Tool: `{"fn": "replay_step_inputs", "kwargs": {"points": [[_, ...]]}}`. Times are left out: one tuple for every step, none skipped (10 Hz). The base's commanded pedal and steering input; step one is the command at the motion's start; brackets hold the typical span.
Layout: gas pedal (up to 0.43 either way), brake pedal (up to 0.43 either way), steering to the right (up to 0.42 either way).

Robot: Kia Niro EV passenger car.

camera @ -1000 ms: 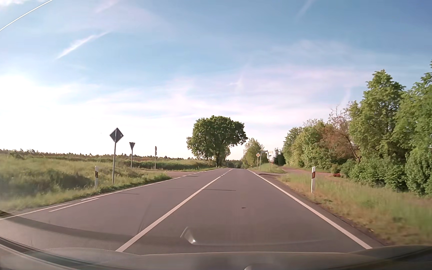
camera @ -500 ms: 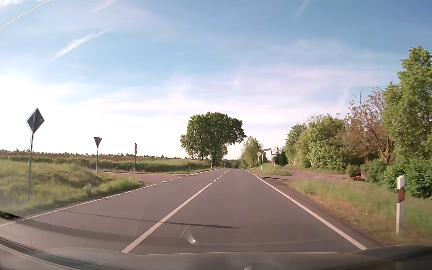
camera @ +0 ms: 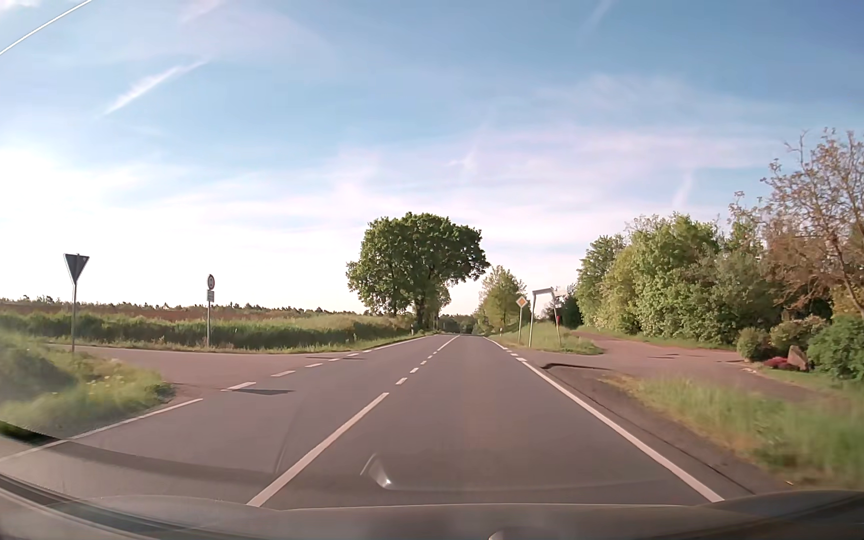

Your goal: Follow the waypoints while adhering to traffic rules and regulations

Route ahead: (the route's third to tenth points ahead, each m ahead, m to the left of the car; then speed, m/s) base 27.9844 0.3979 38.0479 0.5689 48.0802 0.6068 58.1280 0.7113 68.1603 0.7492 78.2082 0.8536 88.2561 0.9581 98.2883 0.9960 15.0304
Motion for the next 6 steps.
{"fn": "replay_step_inputs", "kwargs": {"points": [[0.319, 0.0, 0.003], [0.319, 0.0, 0.003], [0.319, 0.0, 0.003], [0.319, 0.0, 0.003], [0.319, 0.0, 0.001], [0.319, 0.0, 0.0]]}}
